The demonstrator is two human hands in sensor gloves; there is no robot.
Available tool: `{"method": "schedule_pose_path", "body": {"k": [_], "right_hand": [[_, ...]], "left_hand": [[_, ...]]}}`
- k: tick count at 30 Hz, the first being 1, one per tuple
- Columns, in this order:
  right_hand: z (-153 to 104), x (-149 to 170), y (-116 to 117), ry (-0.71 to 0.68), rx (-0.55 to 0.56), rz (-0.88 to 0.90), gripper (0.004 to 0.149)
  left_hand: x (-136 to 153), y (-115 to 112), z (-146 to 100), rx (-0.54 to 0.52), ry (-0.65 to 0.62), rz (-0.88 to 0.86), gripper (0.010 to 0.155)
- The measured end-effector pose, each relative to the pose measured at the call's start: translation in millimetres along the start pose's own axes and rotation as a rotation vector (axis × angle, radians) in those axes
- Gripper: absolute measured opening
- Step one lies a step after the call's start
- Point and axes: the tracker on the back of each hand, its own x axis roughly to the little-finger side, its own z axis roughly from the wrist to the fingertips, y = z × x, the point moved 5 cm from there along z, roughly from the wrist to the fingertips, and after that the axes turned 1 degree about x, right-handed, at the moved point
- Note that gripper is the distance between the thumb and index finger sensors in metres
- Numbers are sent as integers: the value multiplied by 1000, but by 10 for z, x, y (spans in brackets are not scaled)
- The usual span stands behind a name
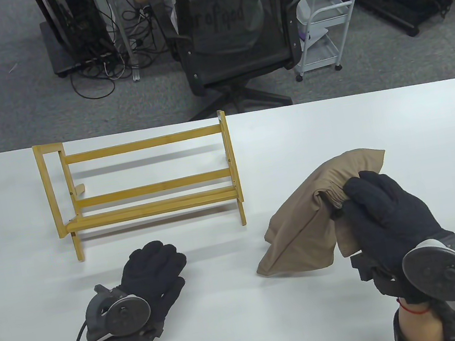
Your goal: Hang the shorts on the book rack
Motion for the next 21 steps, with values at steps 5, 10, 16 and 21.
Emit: {"method": "schedule_pose_path", "body": {"k": [5, 10, 16, 21], "right_hand": [[-9, -65, 37, -10, -17, 25, 38], [-35, -173, 69, -28, -27, 37, 37], [-54, -271, 124, -38, -44, 54, 38], [-68, -357, 179, -49, -60, 71, 38]], "left_hand": [[16, 4, 2, 1, 8, 3, 53], [22, 11, 2, 1, 12, 2, 53], [25, 22, 3, -4, 13, 2, 53], [46, 0, 3, 5, 18, -8, 53]]}}
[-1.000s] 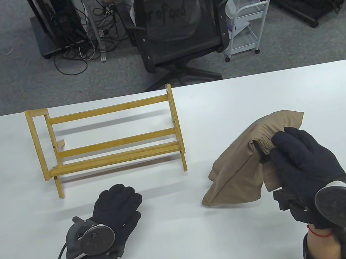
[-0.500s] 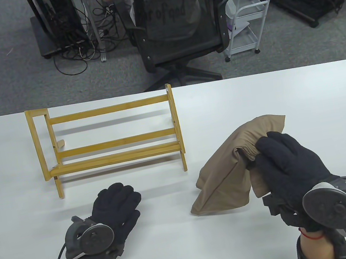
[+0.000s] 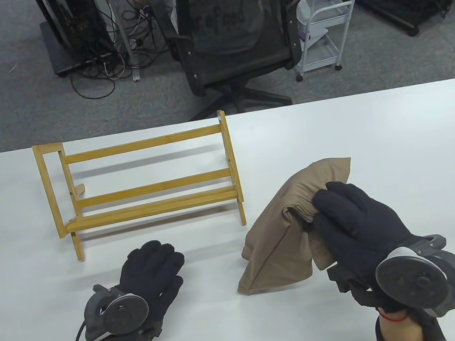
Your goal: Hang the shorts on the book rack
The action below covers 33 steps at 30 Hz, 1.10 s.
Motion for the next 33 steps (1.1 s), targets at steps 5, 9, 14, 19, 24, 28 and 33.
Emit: {"method": "schedule_pose_path", "body": {"k": [5, 9, 14, 19, 24, 28, 33], "right_hand": [[-11, -74, 42, -12, -10, 16, 37], [-15, -141, 75, -21, -20, 26, 37], [-26, -234, 119, -32, -30, 42, 37], [-33, -340, 150, -43, -39, 61, 37], [-52, -467, 189, -64, -48, 79, 37], [-72, -556, 224, -81, -58, 95, 37], [-106, -612, 281, -94, -70, 114, 37]], "left_hand": [[9, 0, 3, 2, 2, 0, 53], [16, 5, 2, 0, 4, -2, 53], [18, 12, 1, -2, 3, -3, 53], [19, 13, 0, -3, 2, -3, 53], [19, 13, 0, -3, 2, -3, 53], [17, 14, 1, -4, 2, -5, 53], [26, 17, -2, -4, 4, -6, 53]]}}
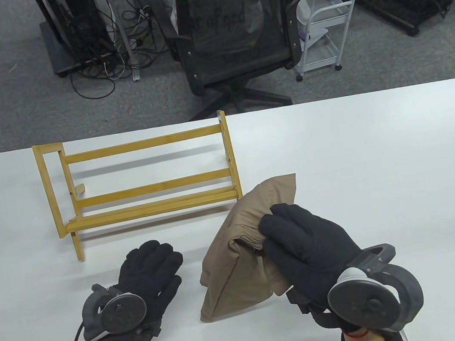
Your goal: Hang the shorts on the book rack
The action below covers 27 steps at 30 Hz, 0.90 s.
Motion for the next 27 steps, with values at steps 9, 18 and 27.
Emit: {"method": "schedule_pose_path", "body": {"k": [9, 18, 27], "right_hand": [[-4, 20, 85, 0, -30, 12, 37], [7, 31, 101, 4, -36, 13, 37], [20, 45, 113, 6, -42, 15, 37]], "left_hand": [[20, 72, 2, -24, 13, -16, 55], [-97, 307, 108, -82, -57, -242, 70], [-418, 519, 373, -57, -161, -352, 85]]}}
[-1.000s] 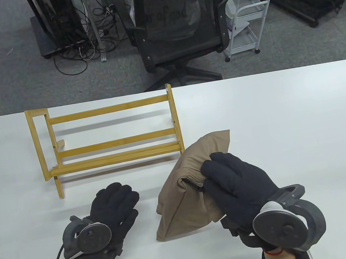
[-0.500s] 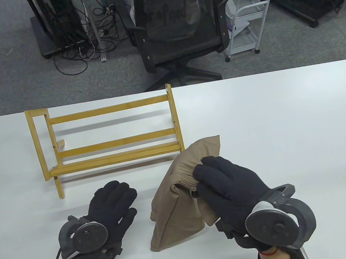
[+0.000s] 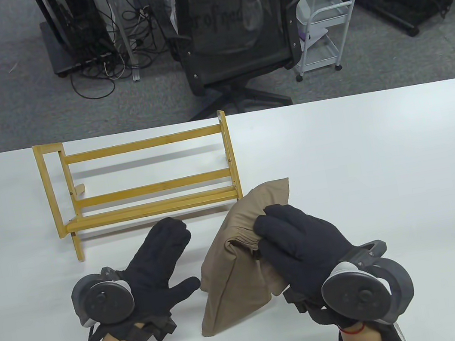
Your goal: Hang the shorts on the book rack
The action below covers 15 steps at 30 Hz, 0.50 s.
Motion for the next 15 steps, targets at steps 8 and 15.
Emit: {"method": "schedule_pose_path", "body": {"k": [8, 15], "right_hand": [[-5, -25, 36, -11, -18, 2, 37], [-8, -62, 88, -23, -38, 15, 37]], "left_hand": [[-257, 34, 393, 30, -57, -175, 93], [-369, 10, 636, 75, -60, -223, 98]]}}
